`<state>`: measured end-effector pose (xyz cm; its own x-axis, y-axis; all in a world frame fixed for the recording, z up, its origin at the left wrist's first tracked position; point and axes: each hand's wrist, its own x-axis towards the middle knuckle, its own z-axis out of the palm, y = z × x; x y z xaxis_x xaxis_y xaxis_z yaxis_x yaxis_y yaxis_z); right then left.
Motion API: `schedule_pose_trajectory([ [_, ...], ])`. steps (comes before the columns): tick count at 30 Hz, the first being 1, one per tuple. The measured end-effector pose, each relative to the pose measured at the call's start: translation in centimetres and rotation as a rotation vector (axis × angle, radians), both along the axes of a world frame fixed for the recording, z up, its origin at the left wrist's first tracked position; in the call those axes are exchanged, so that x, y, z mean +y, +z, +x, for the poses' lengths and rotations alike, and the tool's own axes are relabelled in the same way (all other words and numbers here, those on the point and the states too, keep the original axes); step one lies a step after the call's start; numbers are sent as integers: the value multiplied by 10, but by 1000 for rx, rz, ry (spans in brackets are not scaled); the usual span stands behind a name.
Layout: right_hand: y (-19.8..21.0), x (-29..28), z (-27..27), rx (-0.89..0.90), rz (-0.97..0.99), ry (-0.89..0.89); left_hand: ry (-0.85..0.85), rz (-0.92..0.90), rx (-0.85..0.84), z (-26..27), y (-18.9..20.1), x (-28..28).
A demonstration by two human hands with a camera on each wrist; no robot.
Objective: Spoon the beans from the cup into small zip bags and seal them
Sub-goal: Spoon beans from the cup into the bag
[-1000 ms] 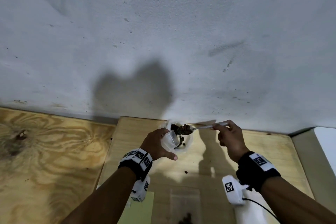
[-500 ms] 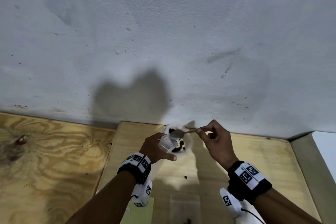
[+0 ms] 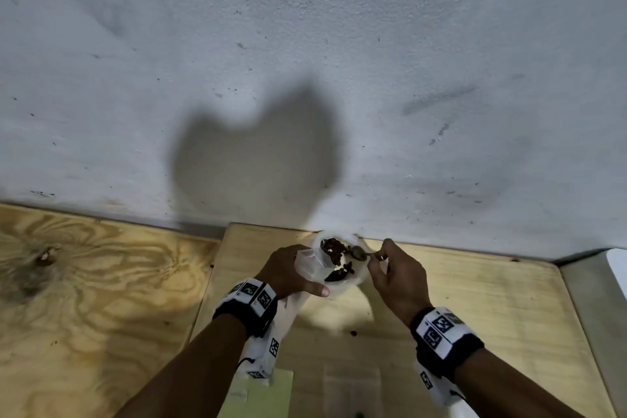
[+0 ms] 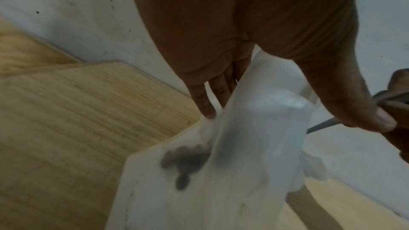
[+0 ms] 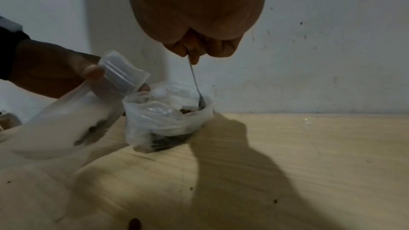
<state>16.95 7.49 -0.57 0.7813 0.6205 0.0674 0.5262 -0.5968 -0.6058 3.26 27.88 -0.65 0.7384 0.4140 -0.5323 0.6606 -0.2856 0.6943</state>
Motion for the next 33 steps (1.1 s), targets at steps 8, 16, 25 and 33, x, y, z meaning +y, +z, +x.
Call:
schedule_pose_trajectory([
  [8, 12, -29, 8, -111, -39, -31, -68, 25, 0, 13, -3, -5],
  [16, -13, -23, 12, 134, 186, -82, -131, 92, 43, 13, -9, -5],
  [25, -40, -19, 20, 479, 323, -180, -106, 88, 89, 7, -18, 0],
  [33, -43, -24, 21, 657, 307, -247, -111, 81, 98, 8, -19, -2],
])
